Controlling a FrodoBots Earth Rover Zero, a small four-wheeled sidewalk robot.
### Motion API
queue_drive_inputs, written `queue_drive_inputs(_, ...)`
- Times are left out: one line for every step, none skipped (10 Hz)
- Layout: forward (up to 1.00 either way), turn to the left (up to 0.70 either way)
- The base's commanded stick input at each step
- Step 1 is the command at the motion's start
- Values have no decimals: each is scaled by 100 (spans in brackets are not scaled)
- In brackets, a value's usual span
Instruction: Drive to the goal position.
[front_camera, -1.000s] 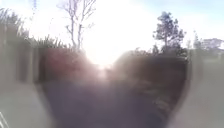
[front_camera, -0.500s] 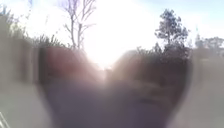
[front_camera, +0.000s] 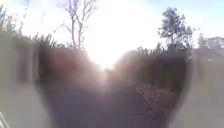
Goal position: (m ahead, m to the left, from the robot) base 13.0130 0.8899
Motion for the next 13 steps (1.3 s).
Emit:
queue_drive_inputs(85, 0)
queue_drive_inputs(85, 0)
queue_drive_inputs(85, 0)
queue_drive_inputs(85, 0)
queue_drive_inputs(85, 0)
queue_drive_inputs(85, 0)
queue_drive_inputs(85, 0)
queue_drive_inputs(85, 0)
queue_drive_inputs(85, 0)
queue_drive_inputs(85, 0)
queue_drive_inputs(85, 0)
queue_drive_inputs(85, 0)
queue_drive_inputs(85, 0)
